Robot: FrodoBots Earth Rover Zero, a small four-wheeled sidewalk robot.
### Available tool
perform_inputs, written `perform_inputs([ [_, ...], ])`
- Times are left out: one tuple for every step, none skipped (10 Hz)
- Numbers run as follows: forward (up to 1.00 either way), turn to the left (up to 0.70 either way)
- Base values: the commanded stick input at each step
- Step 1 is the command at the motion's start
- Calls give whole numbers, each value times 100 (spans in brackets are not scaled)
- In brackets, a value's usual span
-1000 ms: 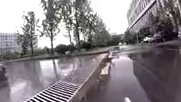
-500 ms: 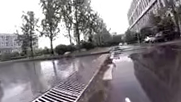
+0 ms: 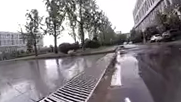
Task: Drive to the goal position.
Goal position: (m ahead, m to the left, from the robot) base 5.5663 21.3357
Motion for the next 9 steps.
perform_inputs([
  [45,27],
  [45,27],
  [45,27],
  [45,27],
  [45,27],
  [45,27],
  [45,27],
  [45,27],
  [45,27],
])
